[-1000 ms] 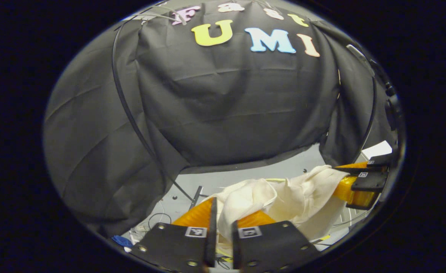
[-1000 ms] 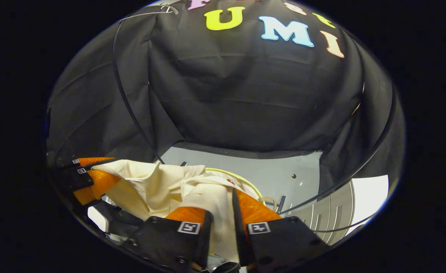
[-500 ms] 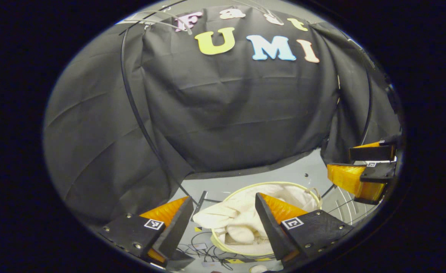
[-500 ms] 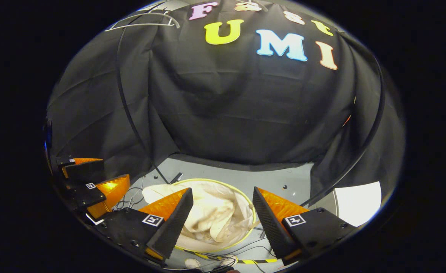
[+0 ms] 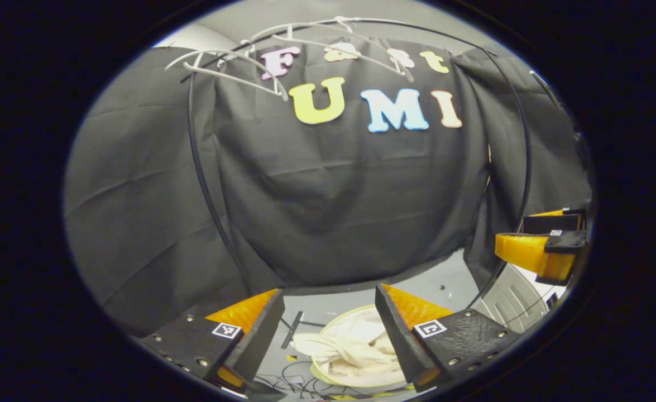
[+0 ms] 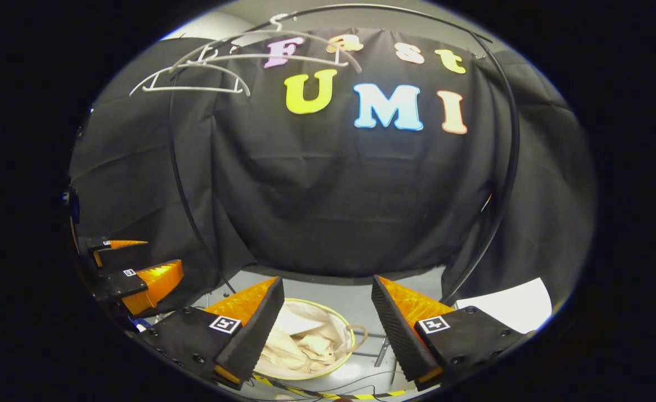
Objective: Grasp the clothes on the hanger with both hands and then place them into the laundry hamper below.
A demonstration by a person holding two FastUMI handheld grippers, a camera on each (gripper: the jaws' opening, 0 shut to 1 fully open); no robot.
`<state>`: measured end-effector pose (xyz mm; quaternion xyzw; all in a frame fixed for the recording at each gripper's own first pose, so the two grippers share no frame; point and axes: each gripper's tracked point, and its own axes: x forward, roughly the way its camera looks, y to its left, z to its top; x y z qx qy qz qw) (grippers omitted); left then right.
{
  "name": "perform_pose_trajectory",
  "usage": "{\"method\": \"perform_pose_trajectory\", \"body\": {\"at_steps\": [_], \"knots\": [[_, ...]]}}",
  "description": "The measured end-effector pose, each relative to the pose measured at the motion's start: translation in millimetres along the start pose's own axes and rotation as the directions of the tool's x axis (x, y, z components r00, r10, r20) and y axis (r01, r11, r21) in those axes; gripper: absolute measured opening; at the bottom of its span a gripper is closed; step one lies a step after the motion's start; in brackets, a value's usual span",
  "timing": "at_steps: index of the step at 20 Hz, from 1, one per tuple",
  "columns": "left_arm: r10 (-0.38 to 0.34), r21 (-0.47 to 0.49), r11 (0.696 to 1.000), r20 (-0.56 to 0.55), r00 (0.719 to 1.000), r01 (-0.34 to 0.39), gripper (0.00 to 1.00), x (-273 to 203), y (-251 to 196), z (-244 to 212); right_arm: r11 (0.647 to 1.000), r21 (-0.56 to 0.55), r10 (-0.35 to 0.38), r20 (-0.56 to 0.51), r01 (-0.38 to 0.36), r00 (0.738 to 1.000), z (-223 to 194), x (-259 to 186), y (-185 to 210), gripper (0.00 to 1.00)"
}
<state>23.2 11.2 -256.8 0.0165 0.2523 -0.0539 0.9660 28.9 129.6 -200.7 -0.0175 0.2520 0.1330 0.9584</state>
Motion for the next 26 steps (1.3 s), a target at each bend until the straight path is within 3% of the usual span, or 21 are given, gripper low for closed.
{"method": "perform_pose_trajectory", "body": {"at_steps": [6, 11, 15, 26], "knots": [[0.036, -0.026, 0.999, 0.161, 0.986, -0.032, 0.96, -59, 2, 93, 0.999, 0.013, -0.042, 0.189, 0.04, 0.981, 69, -57, -38, 0.97], [0.01, -0.014, 1.0, 0.288, 0.958, -0.006, 0.96, -125, -5, 161, 0.996, 0.042, -0.083, 0.306, 0.074, 0.948, 105, -115, -63, 0.96], [-0.005, -0.001, 1.0, 0.358, 0.934, 0.006, 0.95, -168, -7, 187, 0.993, 0.062, -0.118, 0.347, 0.103, 0.93, 108, -153, -83, 0.96], [0.0, -0.016, 1.0, 0.439, 0.899, 0.008, 0.95, -212, -9, 199, 0.987, 0.077, -0.158, 0.416, 0.138, 0.896, 108, -195, -96, 0.96]]}}
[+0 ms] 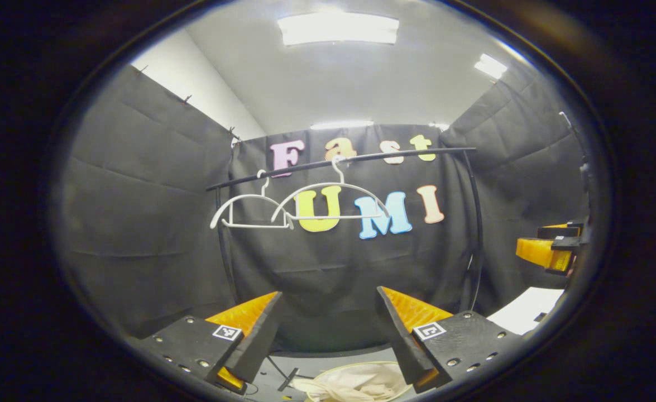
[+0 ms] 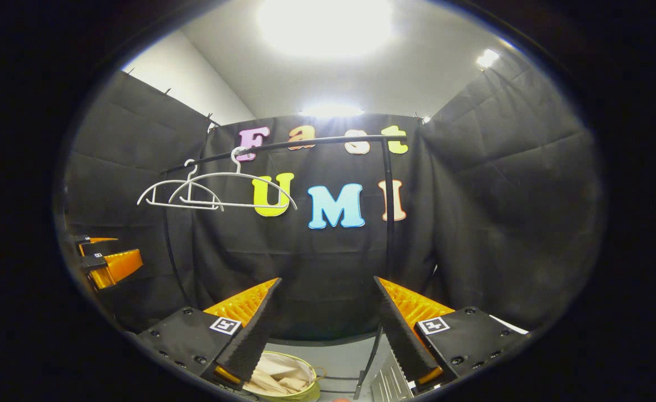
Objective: Grasp the clothes on the hanger with both hands and then place them into the laundry hamper below.
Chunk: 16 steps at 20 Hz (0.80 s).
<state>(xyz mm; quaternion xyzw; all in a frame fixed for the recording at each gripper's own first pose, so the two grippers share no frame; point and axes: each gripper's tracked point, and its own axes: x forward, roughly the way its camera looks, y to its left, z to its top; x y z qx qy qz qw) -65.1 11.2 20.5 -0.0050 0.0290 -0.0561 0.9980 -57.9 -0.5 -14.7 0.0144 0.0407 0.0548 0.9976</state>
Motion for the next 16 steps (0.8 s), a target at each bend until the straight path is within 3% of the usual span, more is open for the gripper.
{"method": "perform_pose_trajectory", "body": {"at_steps": [1, 6, 16], "knots": [[0.005, -0.003, 1.0, 0.006, 1.0, -0.005, 0.95, -4, 2, 2, 1.0, -0.002, 0.004, 0.004, -0.004, 1.0, 1, -3, 2, 1.0], [0.015, 0.006, 1.0, 0.027, 1.0, -0.015, 0.95, -17, 8, 11, 1.0, -0.009, 0.01, 0.046, -0.009, 0.999, 15, -10, 7, 0.96], [0.04, 0.005, 0.999, 0.045, 0.998, -0.04, 0.95, -27, 8, 17, 1.0, -0.009, 0.019, 0.055, -0.019, 0.998, 21, -7, 18, 0.99]]}}
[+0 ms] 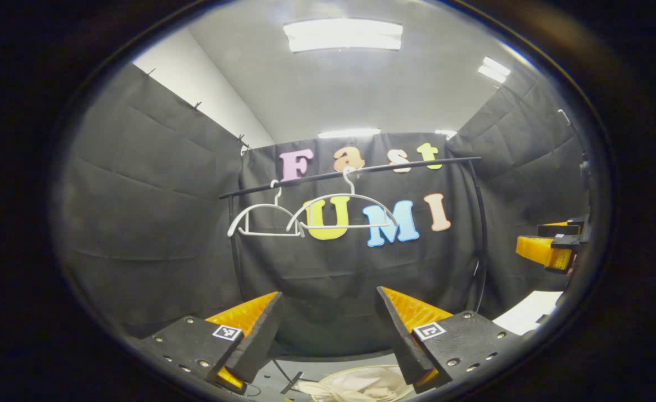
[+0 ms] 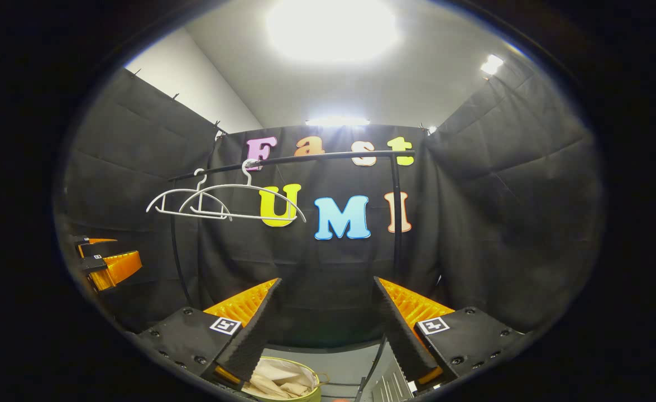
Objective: Grasp the clothes on the hanger with both hands and then place them into the laundry hamper below.
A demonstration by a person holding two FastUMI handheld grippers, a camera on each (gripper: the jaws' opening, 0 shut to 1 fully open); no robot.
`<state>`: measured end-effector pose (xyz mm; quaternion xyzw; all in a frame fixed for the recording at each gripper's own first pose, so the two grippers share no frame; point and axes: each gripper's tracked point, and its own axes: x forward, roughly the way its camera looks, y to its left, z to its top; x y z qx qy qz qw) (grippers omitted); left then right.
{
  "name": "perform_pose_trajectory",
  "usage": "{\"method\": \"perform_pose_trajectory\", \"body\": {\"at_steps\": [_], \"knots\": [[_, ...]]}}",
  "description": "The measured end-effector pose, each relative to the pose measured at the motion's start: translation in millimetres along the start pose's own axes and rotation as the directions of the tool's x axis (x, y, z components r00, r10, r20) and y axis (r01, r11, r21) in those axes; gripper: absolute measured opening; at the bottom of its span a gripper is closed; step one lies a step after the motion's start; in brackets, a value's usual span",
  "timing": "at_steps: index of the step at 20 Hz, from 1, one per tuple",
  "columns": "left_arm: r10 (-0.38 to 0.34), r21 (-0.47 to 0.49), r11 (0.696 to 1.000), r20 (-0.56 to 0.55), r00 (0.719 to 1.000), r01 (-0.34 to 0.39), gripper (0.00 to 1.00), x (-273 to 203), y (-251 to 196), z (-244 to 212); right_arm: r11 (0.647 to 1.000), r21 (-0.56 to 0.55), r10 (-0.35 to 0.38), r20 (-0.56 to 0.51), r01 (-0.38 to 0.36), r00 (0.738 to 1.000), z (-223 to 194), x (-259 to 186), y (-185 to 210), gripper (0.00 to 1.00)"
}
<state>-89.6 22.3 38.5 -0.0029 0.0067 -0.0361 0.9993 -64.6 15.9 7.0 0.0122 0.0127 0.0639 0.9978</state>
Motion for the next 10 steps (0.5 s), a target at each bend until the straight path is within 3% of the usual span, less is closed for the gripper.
{"method": "perform_pose_trajectory", "body": {"at_steps": [10], "knots": [[0.008, 0.026, 1.0, 0.025, 1.0, -0.008, 0.95, 0, -9, -12, 1.0, -0.009, 0.017, 0.02, -0.017, 1.0, 6, 14, 11, 0.99]]}}
